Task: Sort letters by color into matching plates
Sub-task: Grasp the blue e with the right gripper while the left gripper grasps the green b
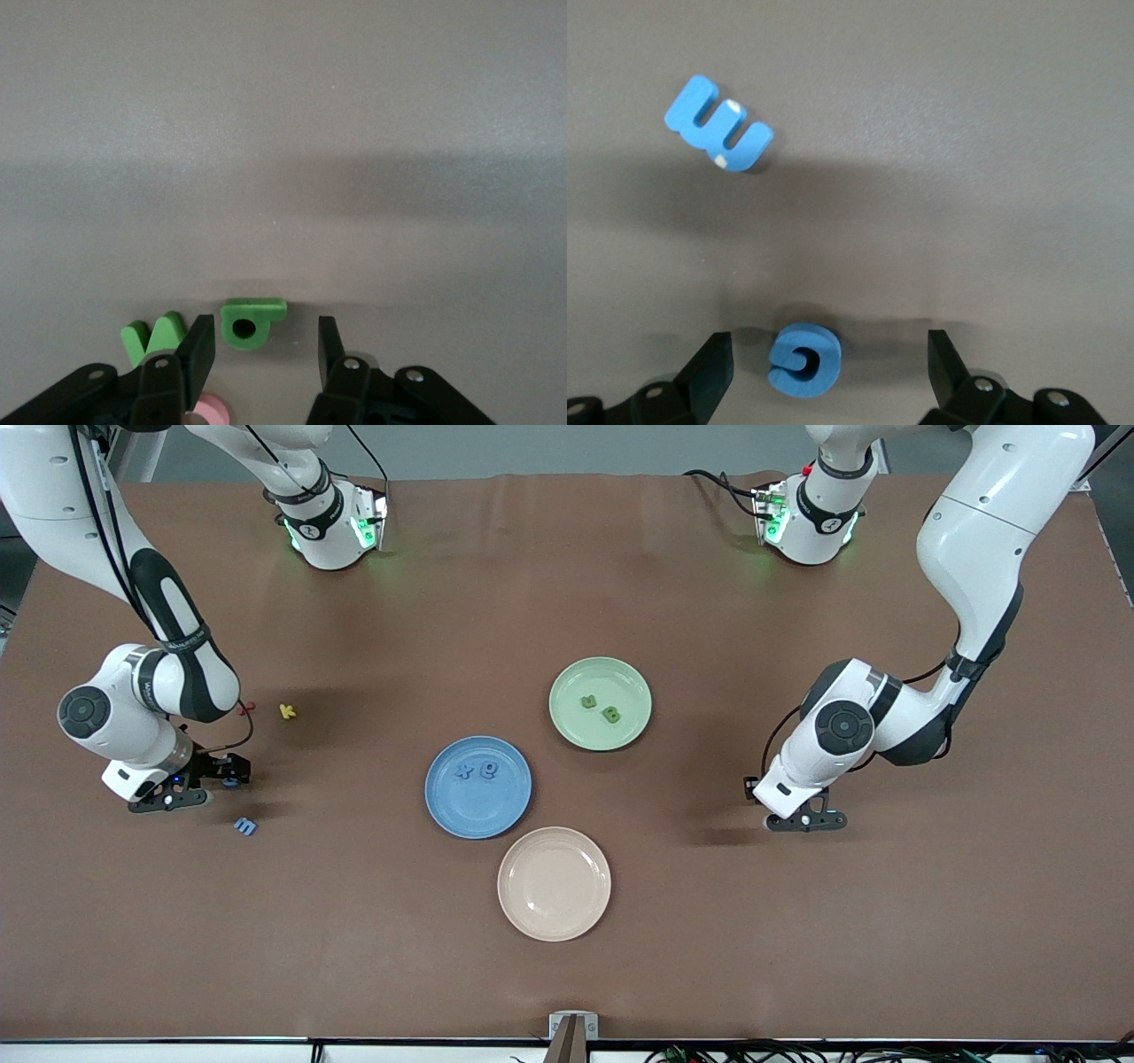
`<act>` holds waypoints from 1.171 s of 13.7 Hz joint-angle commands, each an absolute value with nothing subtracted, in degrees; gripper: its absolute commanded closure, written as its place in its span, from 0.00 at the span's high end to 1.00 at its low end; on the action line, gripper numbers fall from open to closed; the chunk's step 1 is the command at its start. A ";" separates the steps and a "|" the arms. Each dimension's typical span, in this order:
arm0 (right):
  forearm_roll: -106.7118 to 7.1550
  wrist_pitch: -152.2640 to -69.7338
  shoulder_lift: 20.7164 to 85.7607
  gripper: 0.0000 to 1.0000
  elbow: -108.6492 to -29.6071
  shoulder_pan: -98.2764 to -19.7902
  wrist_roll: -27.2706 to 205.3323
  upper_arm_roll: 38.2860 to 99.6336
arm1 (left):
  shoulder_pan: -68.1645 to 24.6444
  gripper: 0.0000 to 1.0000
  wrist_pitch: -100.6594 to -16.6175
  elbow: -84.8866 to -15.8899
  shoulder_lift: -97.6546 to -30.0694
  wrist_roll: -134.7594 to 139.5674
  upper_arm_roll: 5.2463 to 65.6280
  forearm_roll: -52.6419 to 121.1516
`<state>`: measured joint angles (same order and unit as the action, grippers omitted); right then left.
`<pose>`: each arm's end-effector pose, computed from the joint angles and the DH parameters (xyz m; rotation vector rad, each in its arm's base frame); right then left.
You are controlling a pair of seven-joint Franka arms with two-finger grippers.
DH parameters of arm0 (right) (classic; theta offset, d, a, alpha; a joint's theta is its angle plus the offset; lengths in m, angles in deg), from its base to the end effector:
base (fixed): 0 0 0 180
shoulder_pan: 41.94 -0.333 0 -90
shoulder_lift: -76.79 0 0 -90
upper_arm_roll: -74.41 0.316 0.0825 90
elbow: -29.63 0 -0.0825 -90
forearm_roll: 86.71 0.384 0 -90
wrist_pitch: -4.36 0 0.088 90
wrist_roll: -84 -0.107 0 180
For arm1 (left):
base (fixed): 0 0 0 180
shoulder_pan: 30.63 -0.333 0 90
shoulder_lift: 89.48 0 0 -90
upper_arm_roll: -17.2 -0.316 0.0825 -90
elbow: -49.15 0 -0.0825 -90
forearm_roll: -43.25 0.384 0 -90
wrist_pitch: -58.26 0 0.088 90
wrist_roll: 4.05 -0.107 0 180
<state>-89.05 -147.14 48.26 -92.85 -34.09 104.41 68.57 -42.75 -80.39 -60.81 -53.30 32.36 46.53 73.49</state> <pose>0.5548 -0.1349 0.1705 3.0628 0.2543 -0.0156 0.5973 -0.1704 0.1940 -3.0977 -0.0158 -0.0222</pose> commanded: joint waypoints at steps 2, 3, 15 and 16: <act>-89.79 -147.96 48.93 0.83 -94.12 -32.79 104.74 69.58 | -44.52 0.54 -82.28 -61.24 -52.39 32.51 47.00 74.54; -89.70 -147.87 48.93 0.72 -94.12 -32.79 104.74 69.58 | -44.52 0.53 -82.28 -61.24 -52.31 33.04 46.99 74.54; -89.61 -144.20 50.94 0.15 -93.42 -34.90 104.30 69.66 | -44.61 0.48 -82.28 -61.24 -51.69 33.13 46.99 74.45; -89.61 -141.31 52.17 0.15 -92.63 -35.51 104.13 69.75 | -44.61 0.47 -82.28 -61.24 -51.69 33.13 46.99 74.45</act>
<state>-89.05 -145.55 49.39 -93.04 -34.53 104.45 69.28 -44.08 -81.44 -60.86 -51.74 32.37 46.56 73.49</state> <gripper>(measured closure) 0.652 0.520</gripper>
